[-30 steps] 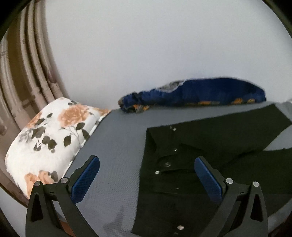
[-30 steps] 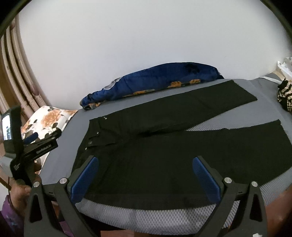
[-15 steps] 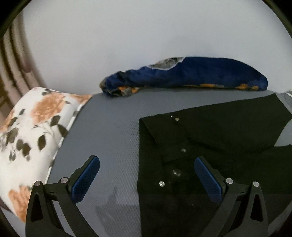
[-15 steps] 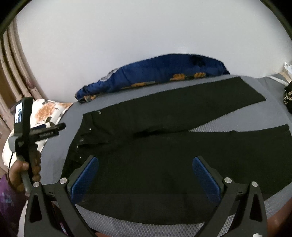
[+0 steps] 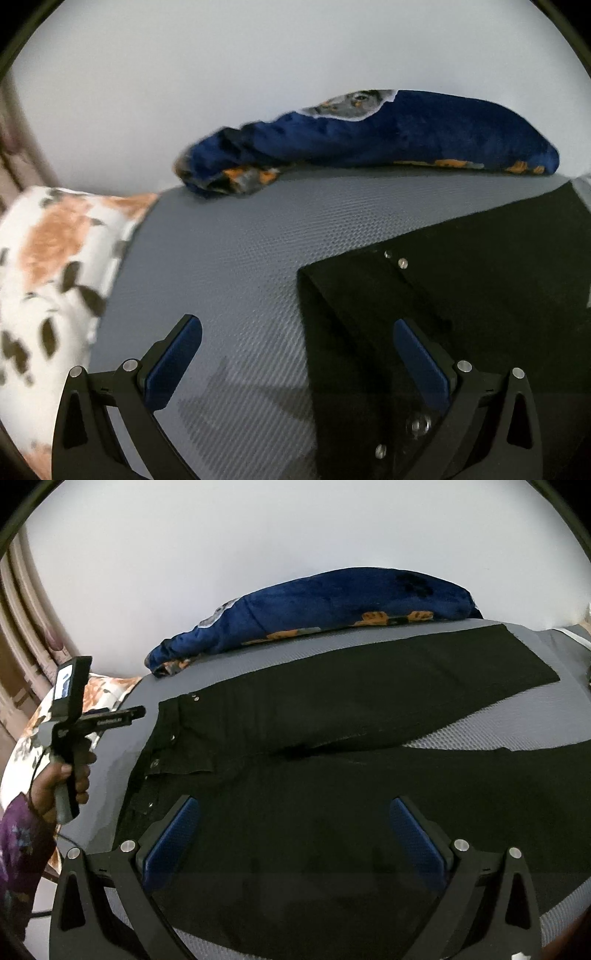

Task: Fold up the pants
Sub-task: 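Lower the left gripper onto the trouser waistband edge and close it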

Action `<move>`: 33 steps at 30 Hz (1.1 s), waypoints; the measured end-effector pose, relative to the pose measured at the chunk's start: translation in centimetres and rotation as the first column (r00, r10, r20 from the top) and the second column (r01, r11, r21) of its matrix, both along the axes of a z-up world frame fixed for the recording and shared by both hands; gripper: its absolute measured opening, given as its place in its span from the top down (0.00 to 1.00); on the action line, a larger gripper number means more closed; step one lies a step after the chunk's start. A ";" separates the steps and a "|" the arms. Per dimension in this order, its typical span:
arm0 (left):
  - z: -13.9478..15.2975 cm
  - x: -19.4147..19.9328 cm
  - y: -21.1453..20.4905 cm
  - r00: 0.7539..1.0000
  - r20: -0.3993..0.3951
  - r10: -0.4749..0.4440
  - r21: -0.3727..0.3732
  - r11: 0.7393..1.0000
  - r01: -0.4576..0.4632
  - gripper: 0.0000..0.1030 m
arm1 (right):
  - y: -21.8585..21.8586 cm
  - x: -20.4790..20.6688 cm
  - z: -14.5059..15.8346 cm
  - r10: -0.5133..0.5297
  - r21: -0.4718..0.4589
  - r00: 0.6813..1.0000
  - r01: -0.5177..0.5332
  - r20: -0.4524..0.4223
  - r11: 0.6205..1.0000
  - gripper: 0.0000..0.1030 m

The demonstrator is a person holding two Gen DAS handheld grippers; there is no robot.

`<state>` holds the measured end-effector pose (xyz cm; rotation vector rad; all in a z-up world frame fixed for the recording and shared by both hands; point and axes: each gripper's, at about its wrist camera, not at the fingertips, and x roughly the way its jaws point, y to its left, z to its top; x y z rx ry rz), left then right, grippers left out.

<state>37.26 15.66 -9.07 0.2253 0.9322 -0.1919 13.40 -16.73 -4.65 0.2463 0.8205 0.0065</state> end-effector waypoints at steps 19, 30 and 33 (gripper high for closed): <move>-5.8 9.9 1.1 0.956 -0.247 -0.157 -0.391 0.919 0.050 0.60 | -2.2 3.2 -1.1 -0.038 -0.004 0.998 0.038 -0.044 0.999 0.00; -1.2 4.1 1.2 0.977 -0.113 -0.182 -0.366 0.922 0.129 0.86 | -3.7 7.3 3.7 -0.065 0.019 0.994 0.063 0.091 0.998 0.00; -0.3 3.0 0.5 0.979 -0.077 -0.190 -0.321 0.934 0.156 0.86 | -2.8 7.8 3.6 -0.036 0.013 0.996 0.035 0.081 0.999 0.00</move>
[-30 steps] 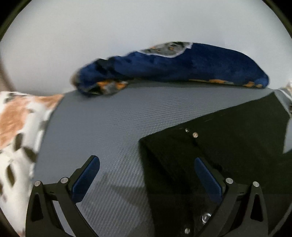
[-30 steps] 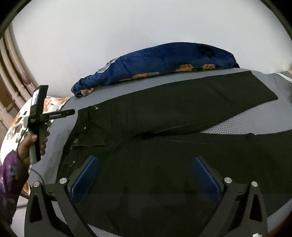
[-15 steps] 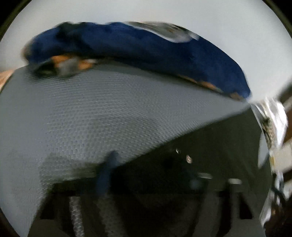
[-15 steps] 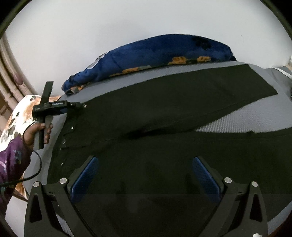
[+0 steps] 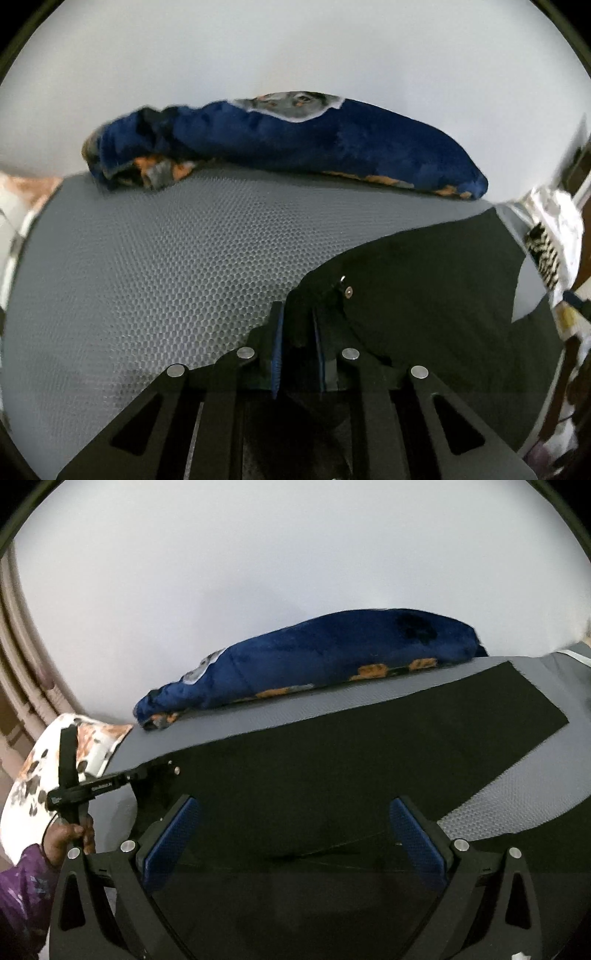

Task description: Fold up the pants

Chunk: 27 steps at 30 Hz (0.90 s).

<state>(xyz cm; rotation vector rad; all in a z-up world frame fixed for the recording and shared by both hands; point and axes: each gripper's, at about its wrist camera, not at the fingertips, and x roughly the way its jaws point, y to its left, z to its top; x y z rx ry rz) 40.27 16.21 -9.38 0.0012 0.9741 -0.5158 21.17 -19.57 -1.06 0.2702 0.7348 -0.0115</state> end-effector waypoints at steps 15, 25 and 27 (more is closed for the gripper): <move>-4.7 4.6 1.4 0.997 -0.074 0.013 0.134 0.991 -0.003 0.30 | 0.1 0.1 -2.6 0.016 0.050 0.997 -0.012 -0.077 0.999 0.00; -2.3 1.7 0.1 1.000 -0.016 -0.009 0.010 1.000 0.009 0.83 | -1.1 3.1 -3.4 0.076 0.117 0.990 -0.063 -0.116 0.991 0.00; 0.2 -1.2 0.4 0.995 0.095 0.010 -0.013 1.000 -0.009 0.83 | -3.1 5.2 -4.0 0.089 0.221 0.985 -0.055 -0.146 0.974 0.00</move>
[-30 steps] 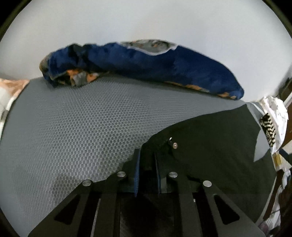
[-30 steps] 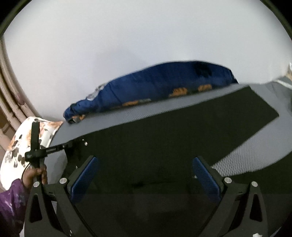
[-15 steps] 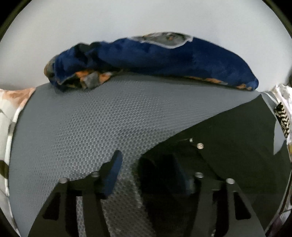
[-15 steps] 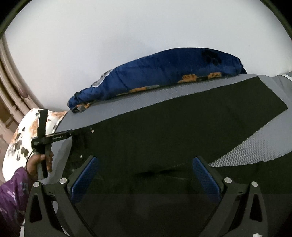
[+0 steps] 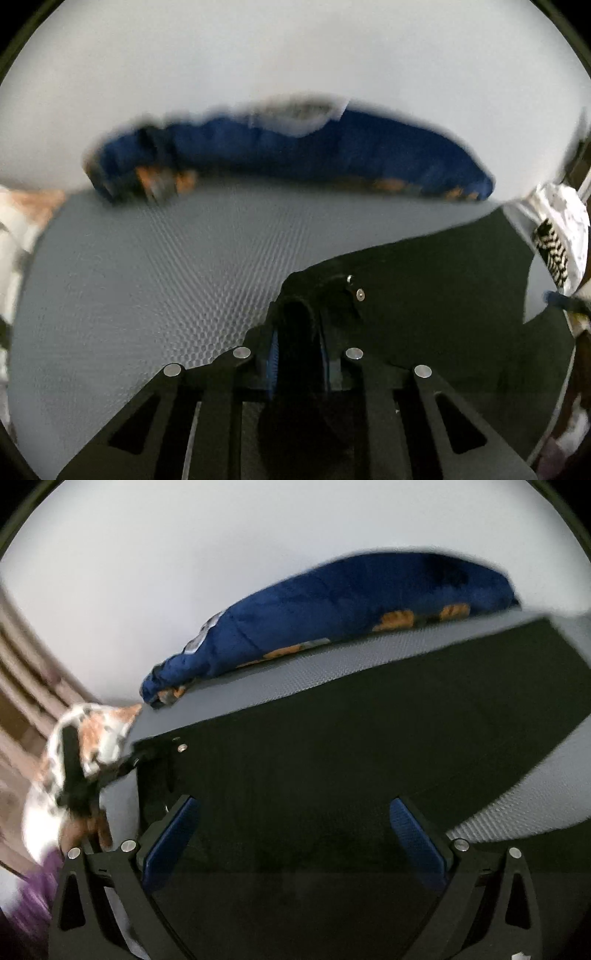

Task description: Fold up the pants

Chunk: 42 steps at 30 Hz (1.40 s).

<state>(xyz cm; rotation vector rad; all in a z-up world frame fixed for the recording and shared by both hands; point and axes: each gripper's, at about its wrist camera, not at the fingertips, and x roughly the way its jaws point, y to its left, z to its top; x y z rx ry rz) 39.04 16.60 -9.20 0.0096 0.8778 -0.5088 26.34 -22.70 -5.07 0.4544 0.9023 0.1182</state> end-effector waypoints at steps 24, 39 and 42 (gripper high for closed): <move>3.0 -16.5 -2.6 0.984 0.180 -0.013 -0.008 1.000 0.014 0.82 | -8.7 12.8 -5.7 -0.077 0.350 0.932 0.209 -0.355 0.913 0.94; 2.5 -23.4 2.1 0.997 0.033 0.076 -0.042 0.996 -0.074 0.81 | -6.8 -12.4 -5.2 -0.161 0.434 0.940 0.285 -0.301 0.855 0.94; 1.2 -25.5 2.8 0.995 0.001 0.095 -0.030 0.995 -0.095 0.81 | -6.0 -16.0 -6.5 -0.181 0.450 0.933 0.313 -0.312 0.837 0.94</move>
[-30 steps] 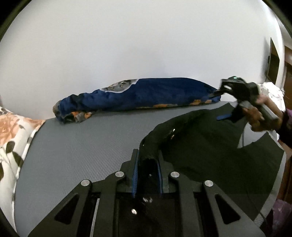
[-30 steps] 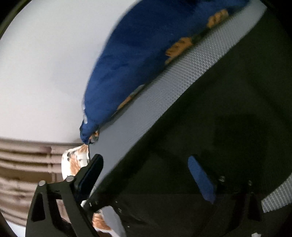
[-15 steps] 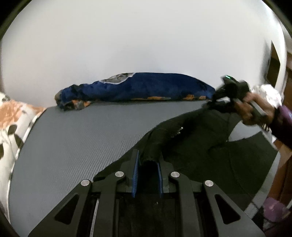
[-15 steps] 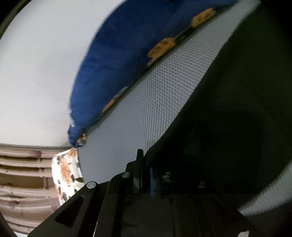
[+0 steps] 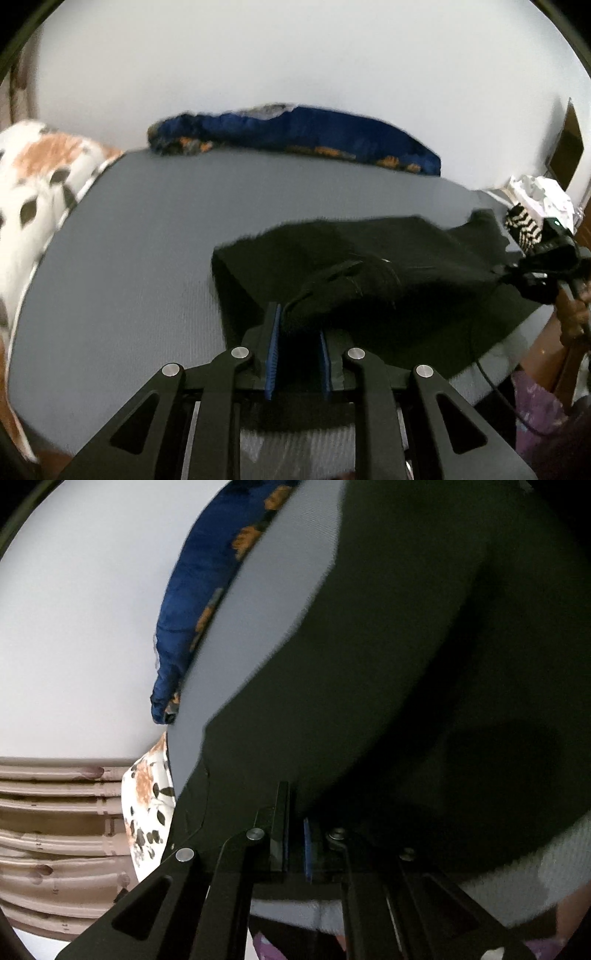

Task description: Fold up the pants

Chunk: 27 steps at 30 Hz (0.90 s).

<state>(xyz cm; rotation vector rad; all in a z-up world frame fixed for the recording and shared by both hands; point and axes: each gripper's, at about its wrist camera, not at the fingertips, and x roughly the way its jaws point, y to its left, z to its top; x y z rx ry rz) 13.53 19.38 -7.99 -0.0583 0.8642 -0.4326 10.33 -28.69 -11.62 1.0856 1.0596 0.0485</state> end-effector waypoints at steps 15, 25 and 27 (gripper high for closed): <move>-4.2 -4.1 -0.6 0.996 -0.047 0.081 0.235 0.970 -0.067 0.50 | -0.6 -4.1 -5.8 -0.019 0.076 1.000 0.017 0.018 0.997 0.93; 3.3 -5.2 -11.0 0.974 0.207 -0.093 0.331 0.944 0.019 0.15 | -3.6 -4.9 -6.5 -0.169 0.289 0.978 0.127 0.125 0.949 0.67; 3.6 -4.8 -14.3 0.965 0.222 -0.142 0.395 0.918 0.044 0.12 | -4.7 -4.7 -6.2 -0.187 0.295 0.974 0.143 0.127 0.945 0.62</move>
